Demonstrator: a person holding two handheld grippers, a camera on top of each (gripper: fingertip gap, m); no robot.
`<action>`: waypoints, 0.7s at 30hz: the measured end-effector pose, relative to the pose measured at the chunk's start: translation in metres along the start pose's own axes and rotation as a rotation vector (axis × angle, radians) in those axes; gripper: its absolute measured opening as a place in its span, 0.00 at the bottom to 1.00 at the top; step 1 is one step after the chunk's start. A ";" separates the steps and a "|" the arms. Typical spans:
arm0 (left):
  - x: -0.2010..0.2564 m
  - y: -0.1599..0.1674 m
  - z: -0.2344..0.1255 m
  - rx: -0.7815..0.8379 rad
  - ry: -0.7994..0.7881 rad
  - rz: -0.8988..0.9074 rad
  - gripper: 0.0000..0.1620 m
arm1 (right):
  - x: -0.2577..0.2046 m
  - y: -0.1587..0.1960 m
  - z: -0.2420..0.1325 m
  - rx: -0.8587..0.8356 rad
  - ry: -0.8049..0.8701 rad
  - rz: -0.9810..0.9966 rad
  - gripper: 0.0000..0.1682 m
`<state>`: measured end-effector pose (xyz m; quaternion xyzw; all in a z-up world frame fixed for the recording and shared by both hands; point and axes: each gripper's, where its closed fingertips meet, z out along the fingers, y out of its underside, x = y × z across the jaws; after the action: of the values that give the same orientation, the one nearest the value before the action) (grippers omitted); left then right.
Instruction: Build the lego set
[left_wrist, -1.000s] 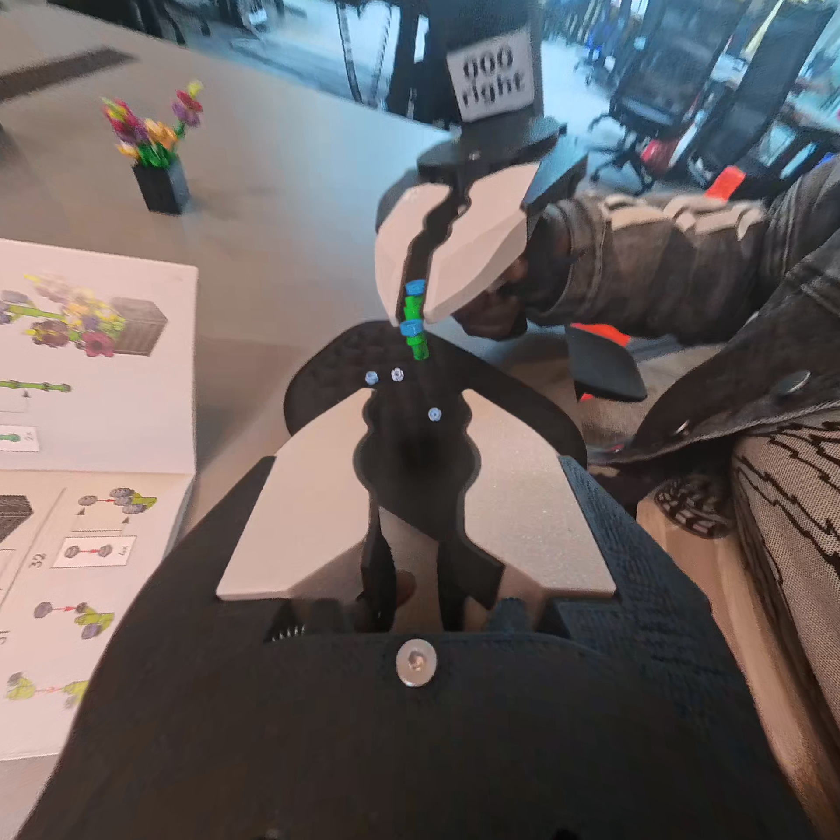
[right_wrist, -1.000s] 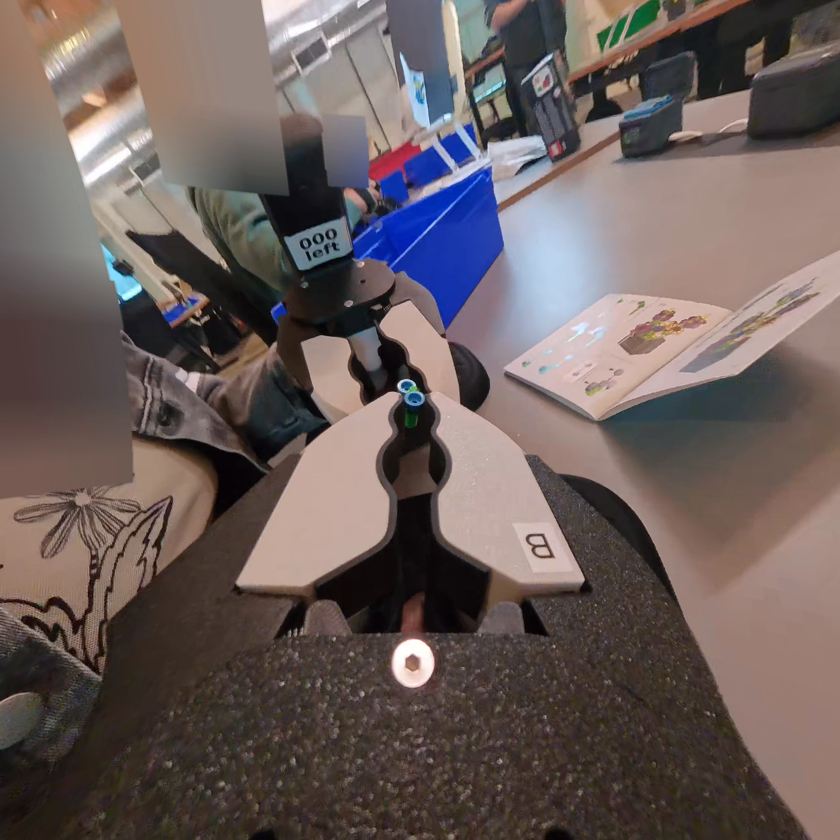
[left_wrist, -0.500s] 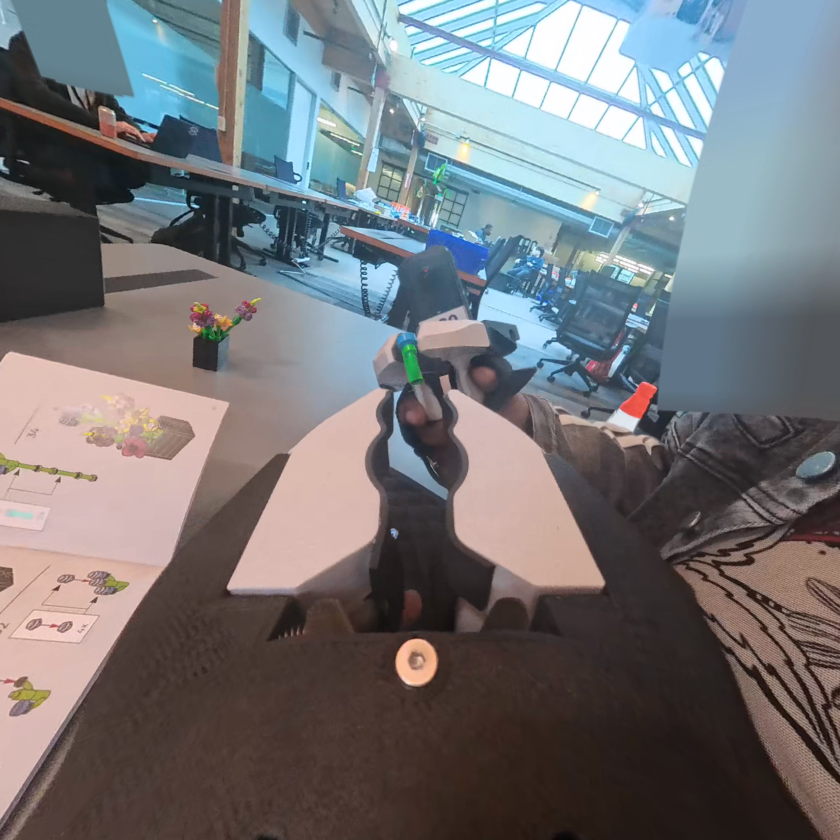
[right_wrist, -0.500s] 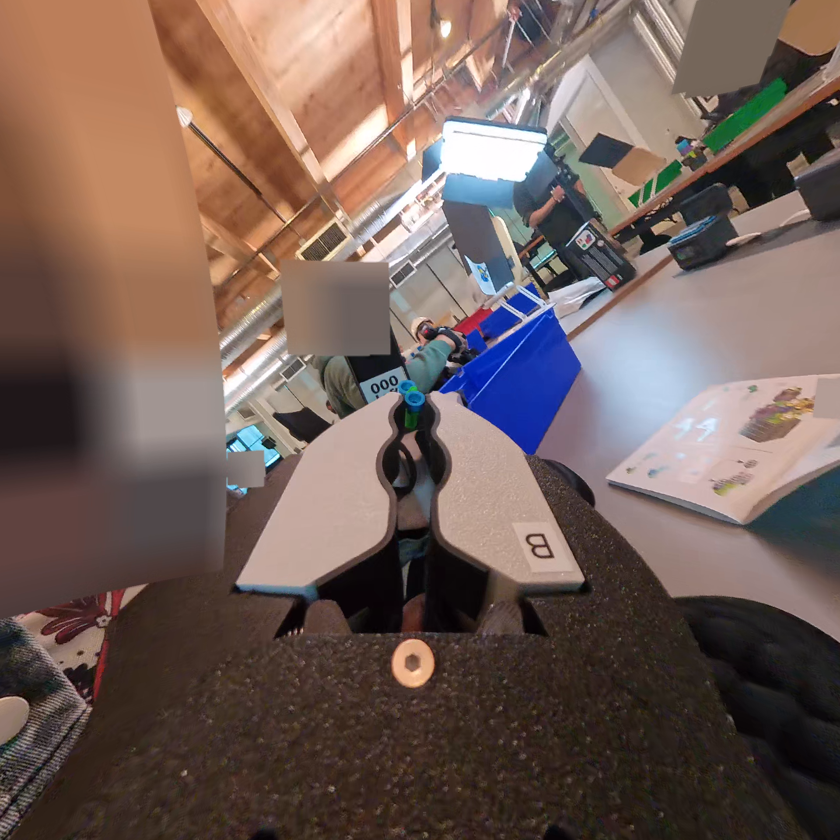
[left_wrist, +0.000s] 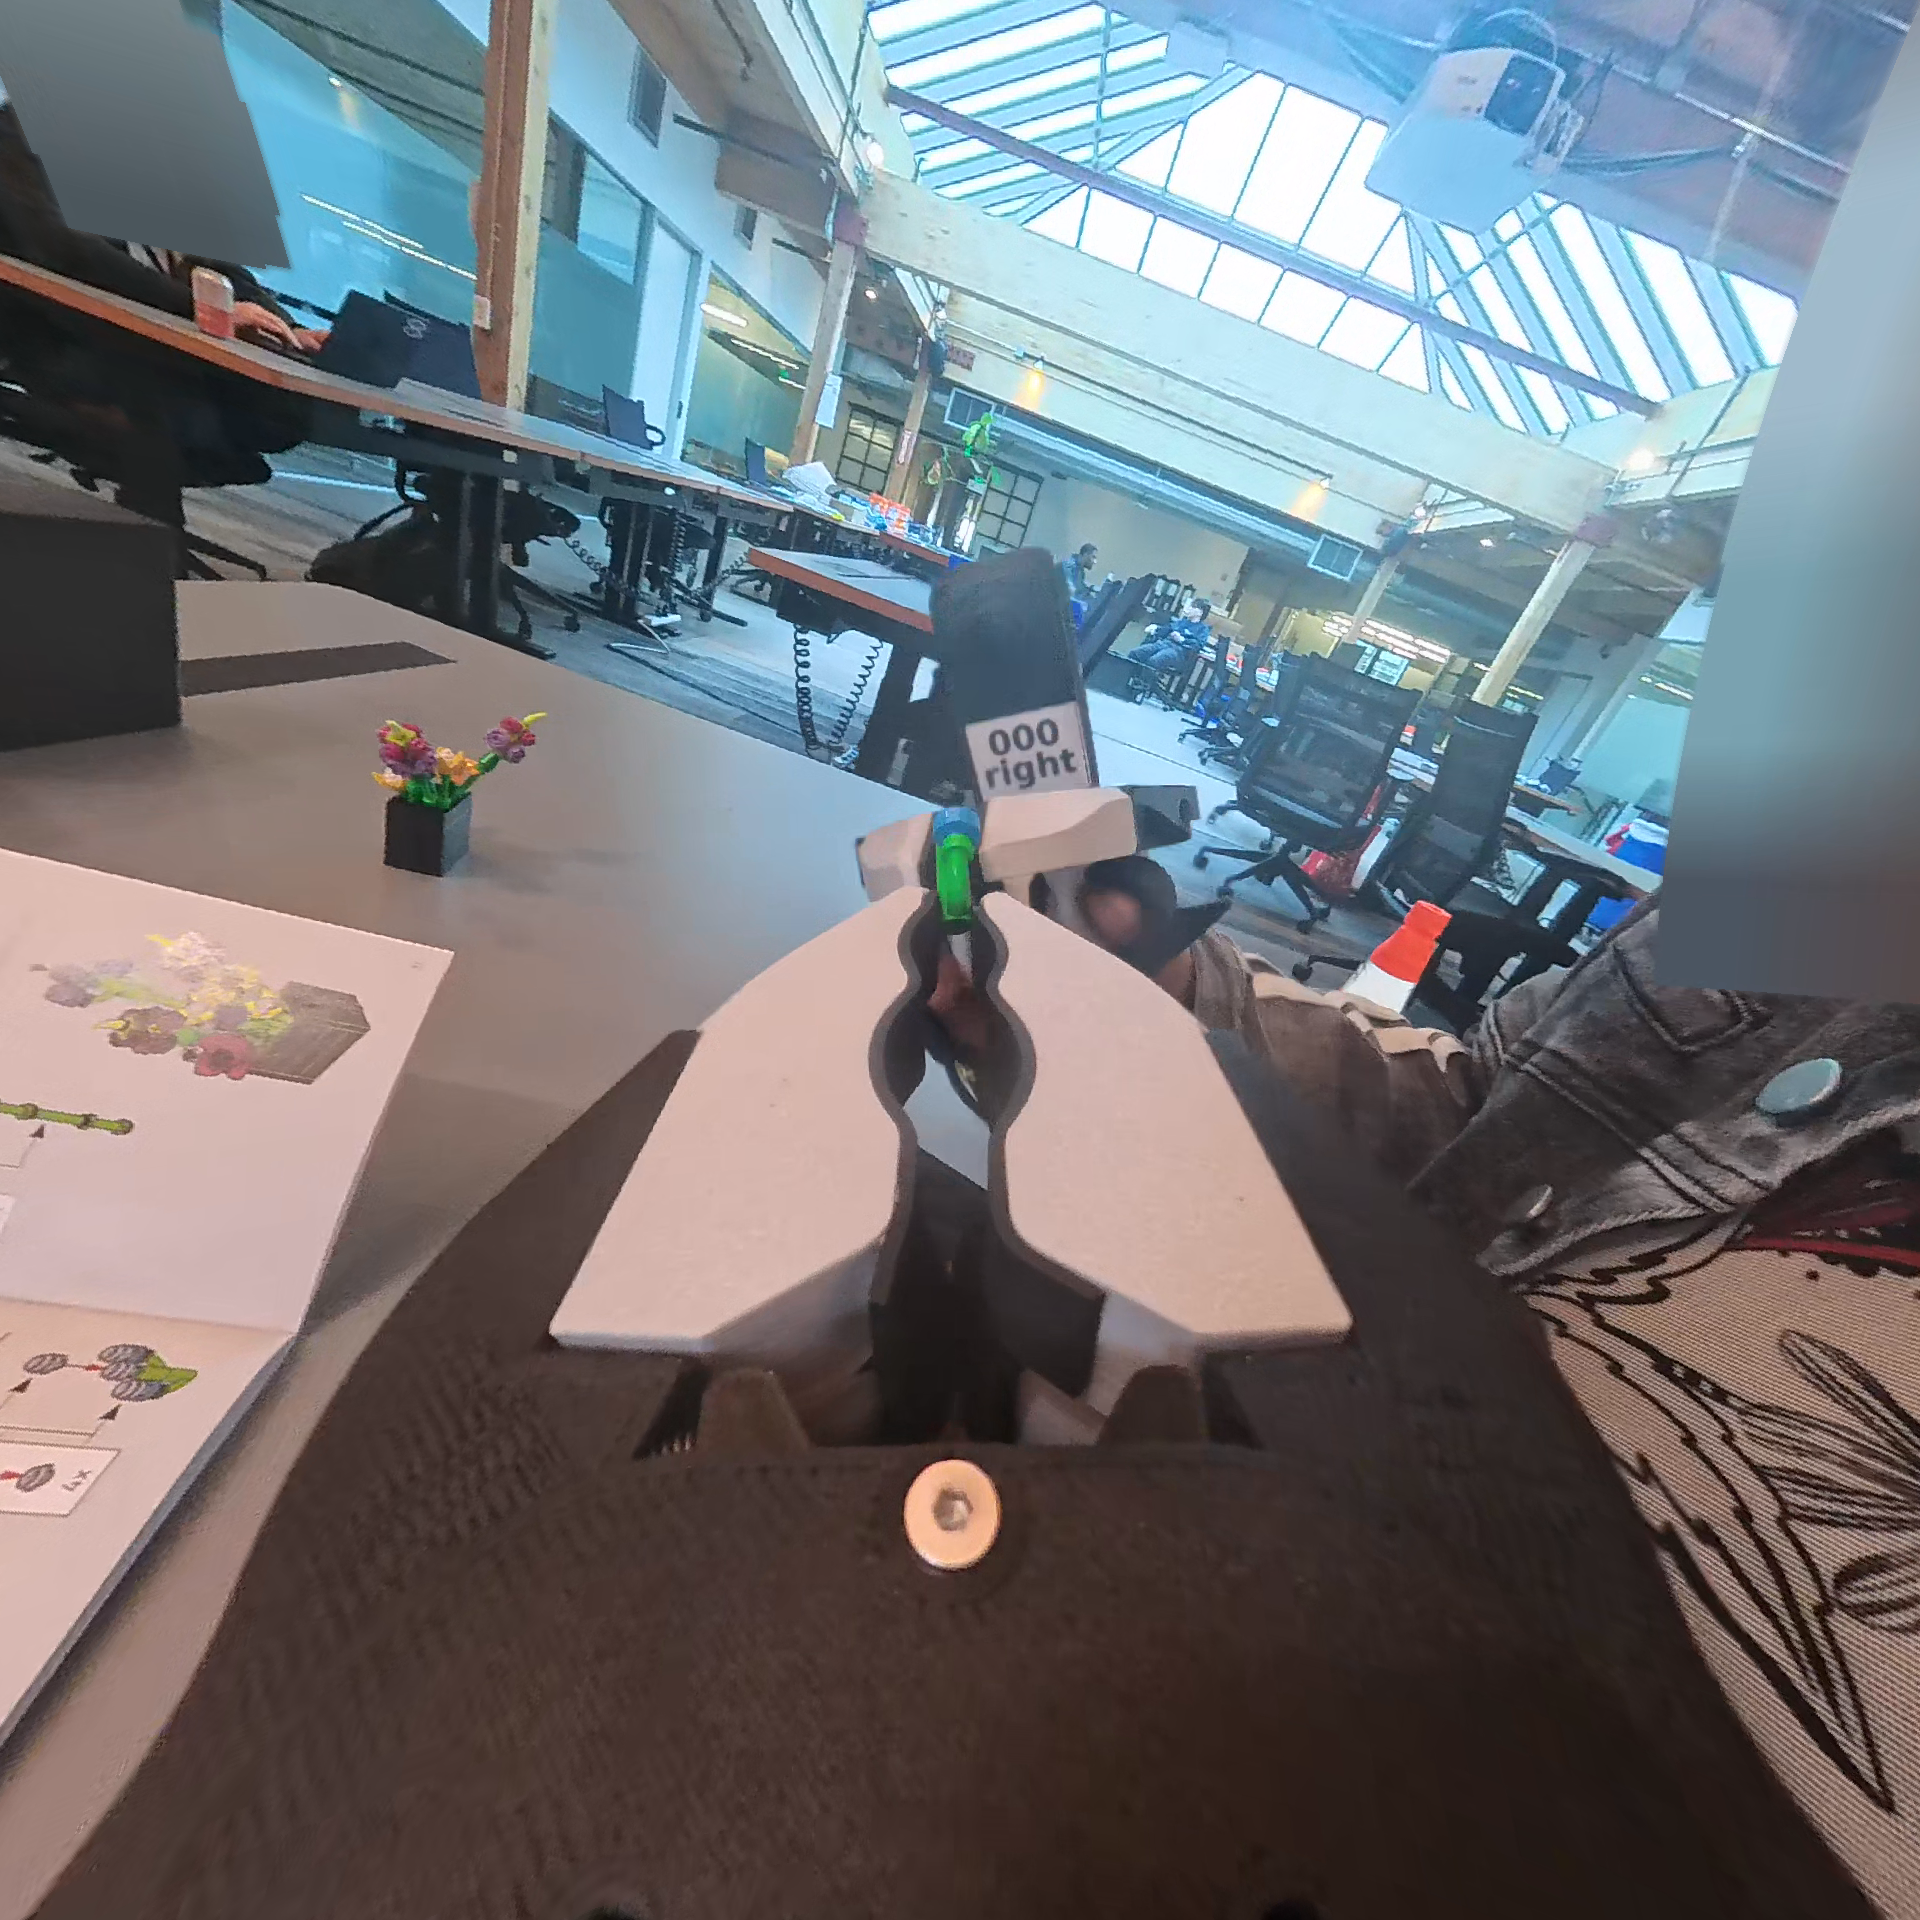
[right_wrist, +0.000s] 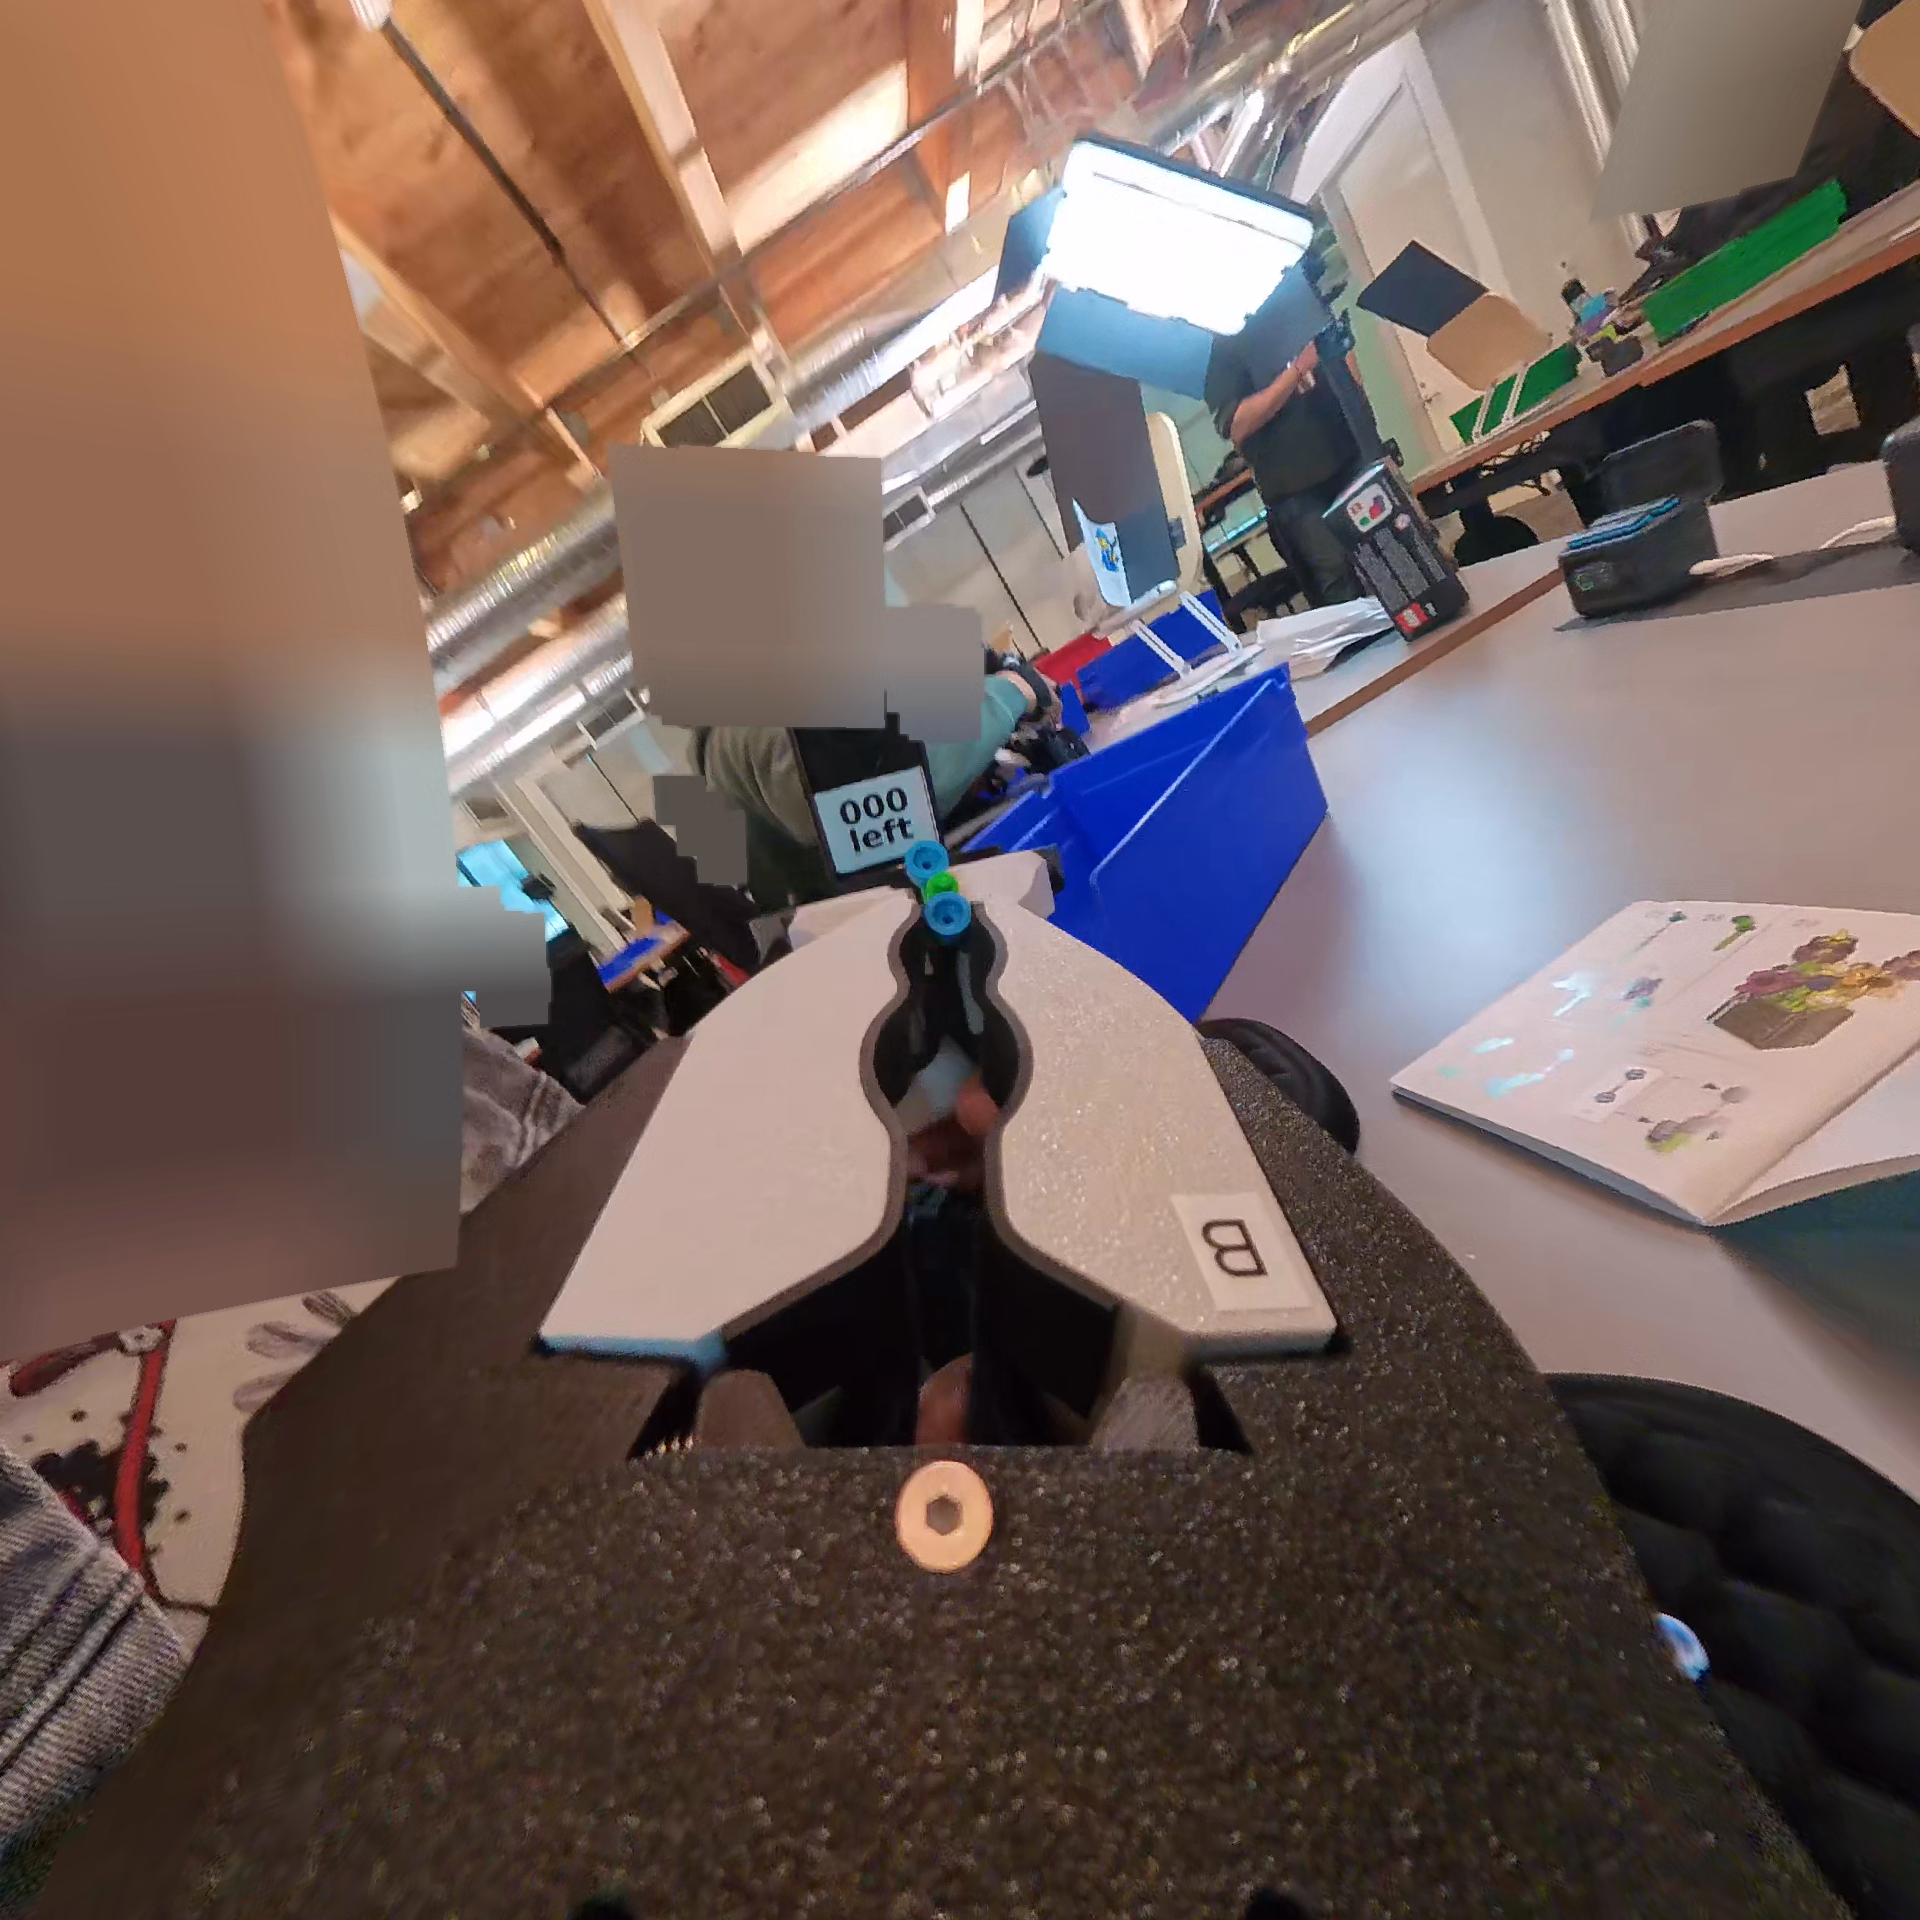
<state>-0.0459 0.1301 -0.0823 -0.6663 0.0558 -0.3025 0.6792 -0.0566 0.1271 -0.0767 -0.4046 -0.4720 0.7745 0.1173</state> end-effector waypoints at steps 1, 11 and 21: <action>0.002 0.000 -0.001 -0.005 0.010 -0.005 0.04 | -0.001 0.000 -0.001 -0.016 0.009 -0.038 0.05; 0.018 0.029 -0.011 -0.226 0.139 -0.150 0.04 | -0.016 0.015 -0.011 -0.261 0.003 -0.229 0.09; 0.026 0.035 -0.012 -0.295 0.133 -0.083 0.04 | -0.019 0.029 -0.005 -0.315 -0.022 -0.279 0.04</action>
<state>-0.0184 0.1047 -0.1079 -0.7392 0.1167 -0.3624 0.5556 -0.0347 0.1038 -0.0922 -0.3405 -0.6398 0.6717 0.1535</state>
